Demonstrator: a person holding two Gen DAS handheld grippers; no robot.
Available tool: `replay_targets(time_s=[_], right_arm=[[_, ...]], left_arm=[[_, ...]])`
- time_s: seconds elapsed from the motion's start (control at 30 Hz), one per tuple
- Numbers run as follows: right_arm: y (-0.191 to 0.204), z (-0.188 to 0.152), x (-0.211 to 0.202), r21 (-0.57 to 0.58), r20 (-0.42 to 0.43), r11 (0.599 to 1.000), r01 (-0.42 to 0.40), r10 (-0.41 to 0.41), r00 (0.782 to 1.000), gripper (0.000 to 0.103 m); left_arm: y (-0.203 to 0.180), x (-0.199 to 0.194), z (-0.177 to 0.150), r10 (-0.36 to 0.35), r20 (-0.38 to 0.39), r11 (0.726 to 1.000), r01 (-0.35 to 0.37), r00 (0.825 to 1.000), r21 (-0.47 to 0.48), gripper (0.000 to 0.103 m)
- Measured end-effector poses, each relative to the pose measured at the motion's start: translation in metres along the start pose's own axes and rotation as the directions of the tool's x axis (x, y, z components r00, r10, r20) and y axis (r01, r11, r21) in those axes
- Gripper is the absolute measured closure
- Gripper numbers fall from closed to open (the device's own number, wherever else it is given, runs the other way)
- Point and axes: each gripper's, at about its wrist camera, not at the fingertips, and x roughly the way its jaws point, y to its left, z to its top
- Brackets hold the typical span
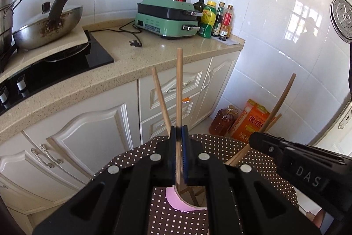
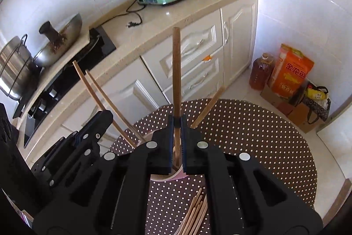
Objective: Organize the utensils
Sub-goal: 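Lift both chopsticks upright and lower them toward the pink cup, then lower the chopsticks into the pink cup and open both grippers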
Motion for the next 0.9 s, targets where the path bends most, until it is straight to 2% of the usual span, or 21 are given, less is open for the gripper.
replay_targets(time_s=[0.3, 0.47, 0.77, 0.8, 0.87, 0.9], right_arm=[[0.004, -0.018, 0.018, -0.009, -0.064, 1.000, 0.002, -0.002, 0.998, 0.097], [0.004, -0.025, 0.023, -0.006, -0.088, 1.000, 0.013, -0.013, 0.996, 0.097], [-0.006, -0.028, 0.029, 0.066, -0.134, 0.998, 0.015, -0.007, 0.991, 0.096], [-0.007, -0.028, 0.029, 0.075, -0.139, 0.997, 0.013, -0.002, 0.990, 0.096], [-0.009, -0.029, 0.026, 0.089, -0.142, 0.996, 0.010, 0.003, 0.990, 0.096], [-0.010, -0.029, 0.025, 0.092, -0.142, 0.996, 0.011, 0.002, 0.990, 0.096]], left_arm=[[0.011, 0.011, -0.020, 0.004, -0.061, 1.000, -0.005, 0.998, -0.017, 0.096], [0.012, 0.013, -0.024, 0.013, -0.065, 1.000, -0.014, 0.998, -0.003, 0.096], [0.013, 0.012, -0.024, 0.002, -0.074, 1.000, 0.000, 0.997, 0.030, 0.094], [0.013, 0.012, -0.024, 0.000, -0.078, 1.000, 0.003, 0.997, 0.031, 0.093], [0.015, 0.009, -0.024, 0.000, -0.081, 0.999, 0.003, 0.997, 0.038, 0.081], [0.015, 0.007, -0.024, 0.004, -0.078, 0.999, 0.000, 0.997, 0.043, 0.079]])
